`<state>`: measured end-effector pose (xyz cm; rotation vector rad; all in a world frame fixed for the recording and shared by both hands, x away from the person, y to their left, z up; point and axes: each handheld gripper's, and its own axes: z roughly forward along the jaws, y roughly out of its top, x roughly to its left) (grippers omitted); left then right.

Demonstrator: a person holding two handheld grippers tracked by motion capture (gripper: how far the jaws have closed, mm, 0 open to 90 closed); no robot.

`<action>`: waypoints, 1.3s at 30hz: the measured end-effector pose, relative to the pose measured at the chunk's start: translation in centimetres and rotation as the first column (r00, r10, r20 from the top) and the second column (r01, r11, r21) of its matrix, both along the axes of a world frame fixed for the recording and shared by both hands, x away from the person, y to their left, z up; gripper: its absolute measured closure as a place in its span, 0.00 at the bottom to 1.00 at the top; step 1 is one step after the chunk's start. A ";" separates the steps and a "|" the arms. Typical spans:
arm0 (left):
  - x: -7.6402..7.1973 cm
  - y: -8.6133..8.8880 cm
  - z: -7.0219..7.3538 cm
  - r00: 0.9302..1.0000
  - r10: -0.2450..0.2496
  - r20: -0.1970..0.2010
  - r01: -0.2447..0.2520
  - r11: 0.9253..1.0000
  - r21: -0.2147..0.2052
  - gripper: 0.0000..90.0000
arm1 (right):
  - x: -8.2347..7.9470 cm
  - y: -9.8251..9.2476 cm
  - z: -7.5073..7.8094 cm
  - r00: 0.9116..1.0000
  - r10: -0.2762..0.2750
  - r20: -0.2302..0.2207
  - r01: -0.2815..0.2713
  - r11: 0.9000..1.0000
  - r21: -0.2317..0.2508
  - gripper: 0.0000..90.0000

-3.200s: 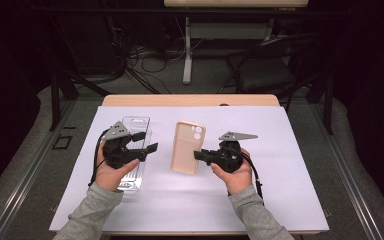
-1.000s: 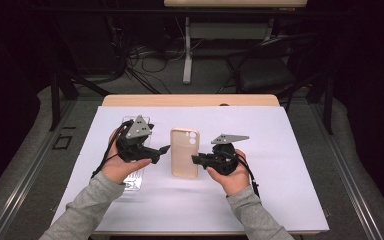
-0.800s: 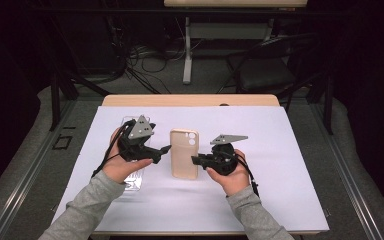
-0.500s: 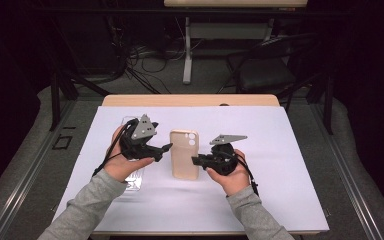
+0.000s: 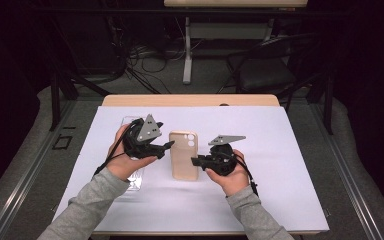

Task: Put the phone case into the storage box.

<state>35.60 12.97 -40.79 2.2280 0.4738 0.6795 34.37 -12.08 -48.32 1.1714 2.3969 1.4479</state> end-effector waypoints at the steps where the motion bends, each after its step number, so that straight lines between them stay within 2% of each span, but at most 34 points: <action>1: 0.0 0.0 0.0 1.000 0.001 -0.001 -0.001 1.000 0.000 0.39 | 0.0 0.0 0.0 1.000 0.000 0.000 0.000 1.000 0.000 0.90; 9: 0.2 -0.2 -0.1 1.000 -0.004 0.016 0.004 1.000 0.012 0.40 | 0.0 0.0 0.0 1.000 -0.002 0.004 0.002 1.000 -0.003 0.90; 15: 0.1 -0.4 0.0 0.999 -0.018 0.045 0.018 1.000 0.012 0.47 | 0.0 0.1 0.0 1.000 -0.002 0.005 0.002 1.000 -0.005 0.90; 20: 0.1 -0.5 0.1 0.999 -0.022 0.038 0.021 1.000 0.016 0.52 | 0.0 0.1 0.0 1.000 -0.002 0.006 0.002 1.000 -0.005 0.90; 28: 0.4 -0.6 0.0 0.998 -0.037 0.049 0.035 0.999 0.039 0.54 | 0.0 0.1 0.0 1.000 -0.001 0.007 0.001 1.000 -0.006 0.90; 39: 0.6 -0.8 -0.1 0.995 -0.085 0.059 0.082 0.995 0.056 0.58 | 0.0 0.1 0.0 1.000 -0.001 0.009 0.001 1.000 -0.006 0.90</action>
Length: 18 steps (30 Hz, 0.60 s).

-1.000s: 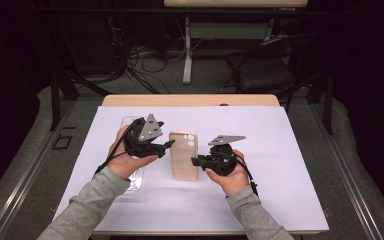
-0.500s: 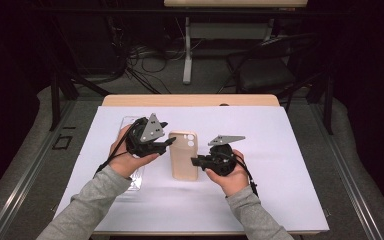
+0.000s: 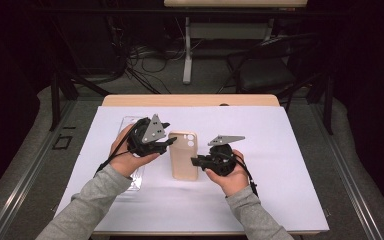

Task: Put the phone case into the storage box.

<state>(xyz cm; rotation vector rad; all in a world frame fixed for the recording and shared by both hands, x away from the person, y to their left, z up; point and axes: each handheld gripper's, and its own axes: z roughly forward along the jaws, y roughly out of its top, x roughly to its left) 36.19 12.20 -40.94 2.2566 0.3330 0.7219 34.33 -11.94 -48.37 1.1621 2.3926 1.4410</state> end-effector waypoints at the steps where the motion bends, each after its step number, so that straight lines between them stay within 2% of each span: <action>1: 0.0 0.0 0.0 1.000 -0.005 0.000 0.005 1.000 0.006 0.59 | 0.0 0.0 0.0 1.000 -0.001 0.001 0.001 1.000 0.000 0.90; 18: 0.1 -0.5 0.3 1.000 -0.026 -0.010 0.026 0.998 0.055 0.72 | 0.0 0.1 0.0 1.000 0.003 0.002 -0.003 1.000 -0.008 0.90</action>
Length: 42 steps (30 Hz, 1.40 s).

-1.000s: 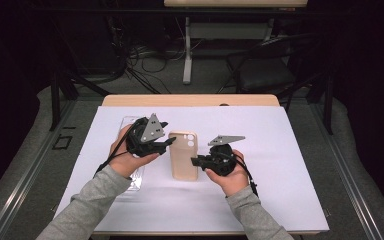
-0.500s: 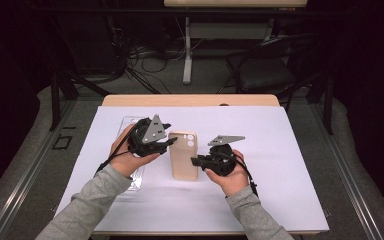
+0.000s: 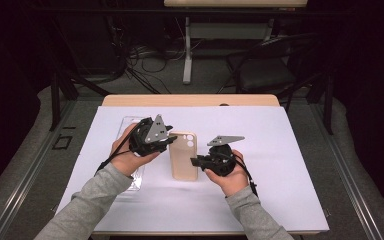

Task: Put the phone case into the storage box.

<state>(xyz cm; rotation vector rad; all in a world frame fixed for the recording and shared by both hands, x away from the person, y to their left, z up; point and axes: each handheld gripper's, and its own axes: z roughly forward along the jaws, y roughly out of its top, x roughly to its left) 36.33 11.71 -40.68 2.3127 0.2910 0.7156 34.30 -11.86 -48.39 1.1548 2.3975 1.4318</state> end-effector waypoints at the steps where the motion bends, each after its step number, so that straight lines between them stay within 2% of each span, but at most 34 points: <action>1: 0.0 -0.1 0.0 1.000 -0.001 0.002 0.001 1.000 0.003 0.73 | 0.0 0.0 0.0 1.000 0.000 0.001 0.000 1.000 -0.002 0.90; 4: 0.0 -0.3 0.1 1.000 -0.013 -0.004 0.013 1.000 0.025 0.75 | 0.0 0.0 0.0 1.000 0.000 -0.001 0.000 1.000 -0.003 0.90; 20: 0.0 -0.6 0.6 1.000 -0.017 -0.002 0.018 0.997 0.074 0.82 | 0.0 0.1 0.0 1.000 0.002 -0.002 -0.002 1.000 -0.003 0.90; 26: 0.1 -0.6 0.7 1.000 -0.021 -0.004 0.022 0.998 0.064 0.84 | 0.0 0.1 0.0 1.000 0.000 -0.006 -0.001 1.000 -0.004 0.90; 32: 0.3 -0.3 0.9 0.999 -0.026 -0.026 0.028 0.997 0.073 0.87 | 0.0 0.2 -0.1 1.000 0.005 -0.003 -0.005 1.000 -0.009 0.90; 42: 0.8 -0.1 0.9 0.997 -0.022 -0.079 0.027 0.998 0.059 0.88 | -0.1 0.3 -0.2 1.000 0.007 -0.007 -0.007 1.000 -0.009 0.90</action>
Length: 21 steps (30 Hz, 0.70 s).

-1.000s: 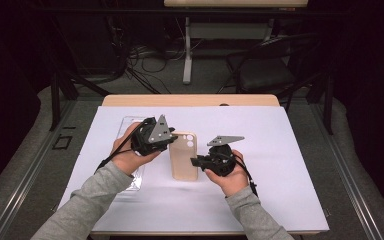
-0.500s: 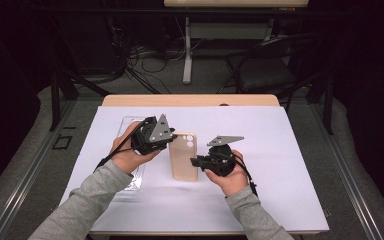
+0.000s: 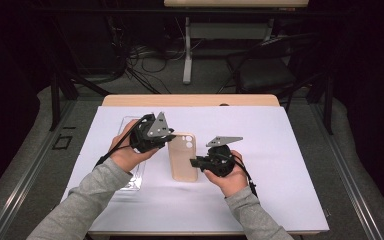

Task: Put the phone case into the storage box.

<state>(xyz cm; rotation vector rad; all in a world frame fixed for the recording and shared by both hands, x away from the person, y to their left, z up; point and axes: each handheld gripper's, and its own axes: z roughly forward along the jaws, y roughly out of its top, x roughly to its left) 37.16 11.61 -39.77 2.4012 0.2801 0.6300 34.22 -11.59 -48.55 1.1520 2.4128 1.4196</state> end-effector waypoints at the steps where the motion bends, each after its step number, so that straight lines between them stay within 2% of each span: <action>1: 0.1 0.0 0.0 1.000 0.000 -0.005 0.000 1.000 -0.003 0.88 | 0.0 0.0 0.0 1.000 0.002 0.002 -0.002 1.000 -0.001 0.90; 10: 0.3 0.1 0.0 1.000 0.003 -0.029 -0.003 1.000 -0.004 0.88 | 0.0 0.1 -0.1 1.000 0.002 0.001 -0.002 1.000 -0.003 0.90; 21: 0.4 -0.1 0.2 1.000 -0.012 -0.027 0.012 1.000 0.009 0.88 | 0.1 0.0 -0.1 1.000 -0.001 0.003 0.001 1.000 -0.002 0.90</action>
